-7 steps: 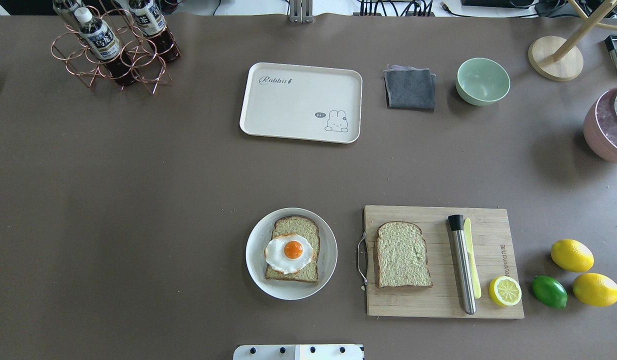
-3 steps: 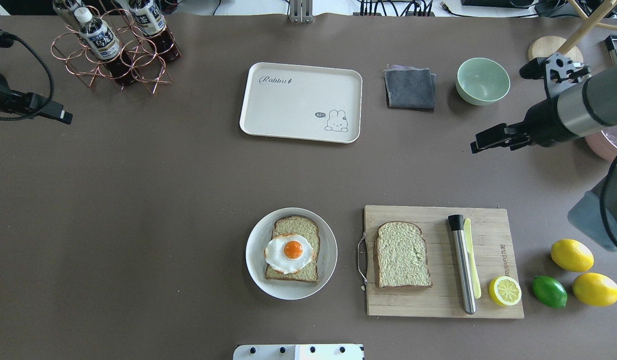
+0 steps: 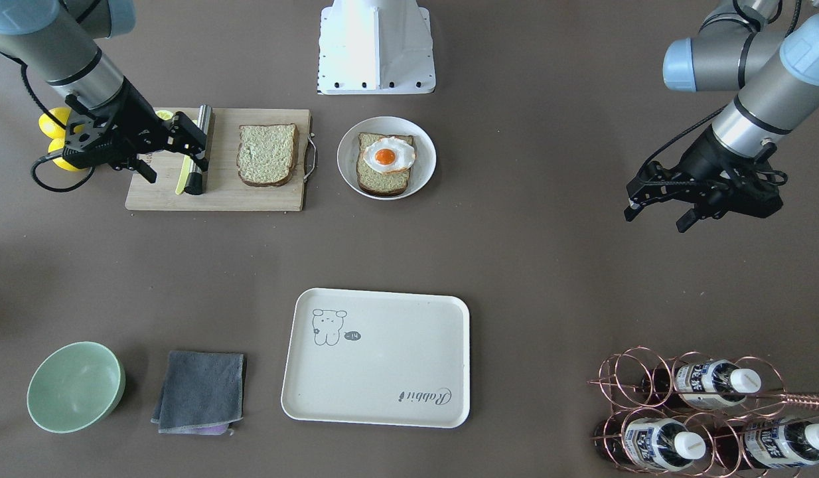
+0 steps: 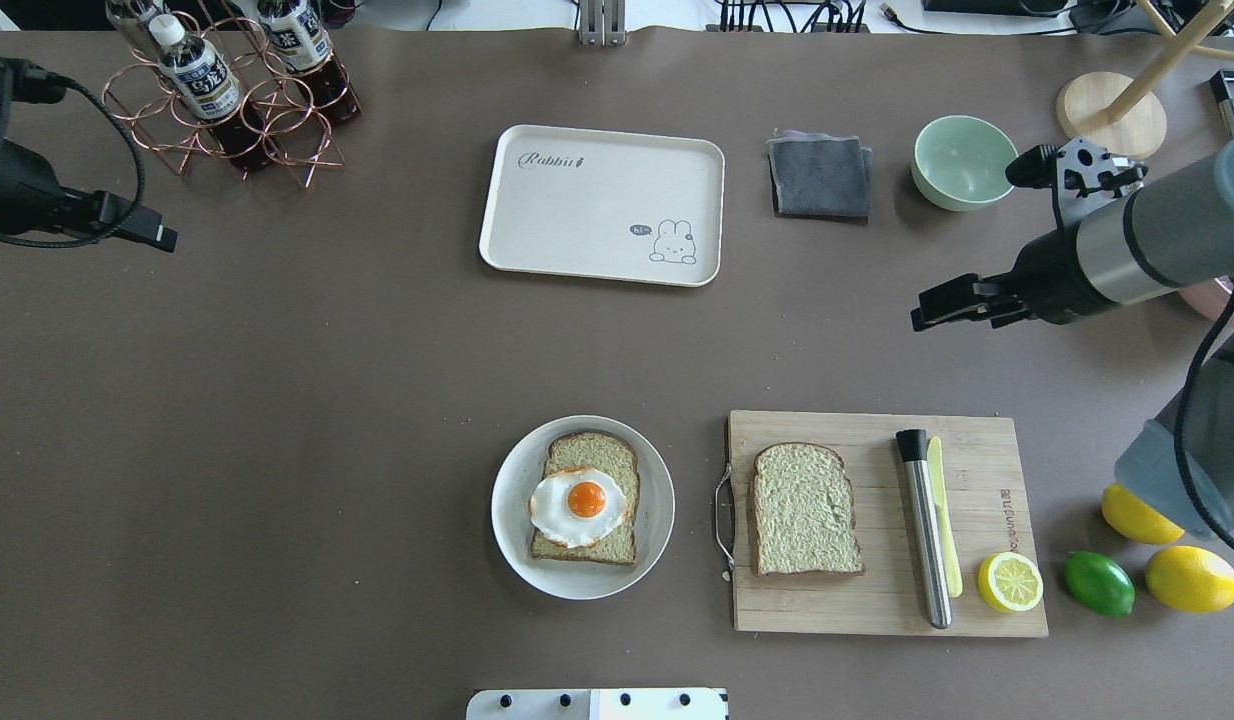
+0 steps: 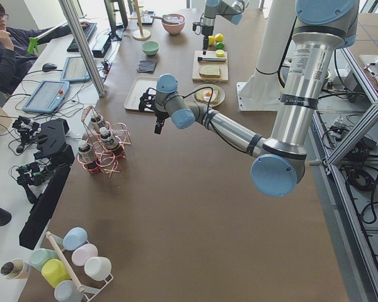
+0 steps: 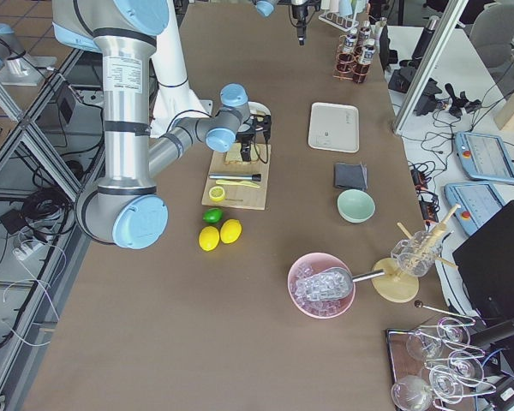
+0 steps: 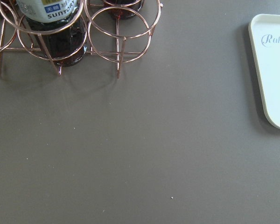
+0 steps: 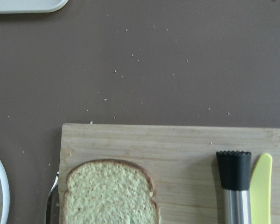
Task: Make sandwich and place on tray
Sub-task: 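Lower the right gripper to the bread slice while the left arm advances, then grasp the plain bread slice with the right gripper and lift it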
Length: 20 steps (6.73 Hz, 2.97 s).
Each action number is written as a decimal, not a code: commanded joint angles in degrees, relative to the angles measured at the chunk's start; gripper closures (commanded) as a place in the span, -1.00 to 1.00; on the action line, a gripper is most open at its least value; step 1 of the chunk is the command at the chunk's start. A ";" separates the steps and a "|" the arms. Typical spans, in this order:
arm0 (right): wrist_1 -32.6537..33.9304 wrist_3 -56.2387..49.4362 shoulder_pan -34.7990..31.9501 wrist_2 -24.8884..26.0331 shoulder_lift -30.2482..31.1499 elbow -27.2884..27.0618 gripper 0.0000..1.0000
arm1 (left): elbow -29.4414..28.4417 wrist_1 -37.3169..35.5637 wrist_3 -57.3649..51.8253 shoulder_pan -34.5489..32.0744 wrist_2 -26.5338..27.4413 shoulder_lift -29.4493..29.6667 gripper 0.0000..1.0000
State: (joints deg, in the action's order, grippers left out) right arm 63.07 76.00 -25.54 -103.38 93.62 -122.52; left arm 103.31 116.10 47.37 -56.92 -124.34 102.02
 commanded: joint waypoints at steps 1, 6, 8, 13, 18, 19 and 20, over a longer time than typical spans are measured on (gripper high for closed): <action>-4.18 5.97 8.98 8.85 3.58 -0.44 -0.86 | -0.04 0.00 0.09 0.32 0.06 0.72 -0.97; -4.62 8.81 15.25 15.66 2.44 3.60 -0.38 | 0.04 -0.09 0.18 0.75 2.08 1.07 -0.97; -4.62 8.90 15.34 16.10 1.05 3.86 -0.24 | 0.13 0.00 0.18 0.67 2.08 1.07 -0.97; -4.62 10.31 15.96 17.42 0.51 3.52 1.00 | 0.04 0.00 0.18 0.67 2.08 1.60 -0.97; -4.53 10.31 7.80 7.52 -1.93 -4.47 1.00 | -0.22 -0.09 0.18 0.75 2.08 1.60 -0.97; -4.01 10.31 7.52 6.97 -6.04 -3.96 1.00 | -0.31 -0.09 0.18 0.75 2.00 1.60 -0.97; -2.09 10.57 7.61 7.49 -11.57 -1.35 1.00 | -0.39 -0.09 0.18 0.75 1.91 1.60 -0.97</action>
State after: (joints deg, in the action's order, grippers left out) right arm 59.45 86.38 -17.64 -95.78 87.37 -125.76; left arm 103.01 116.02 47.55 -56.17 -122.34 103.62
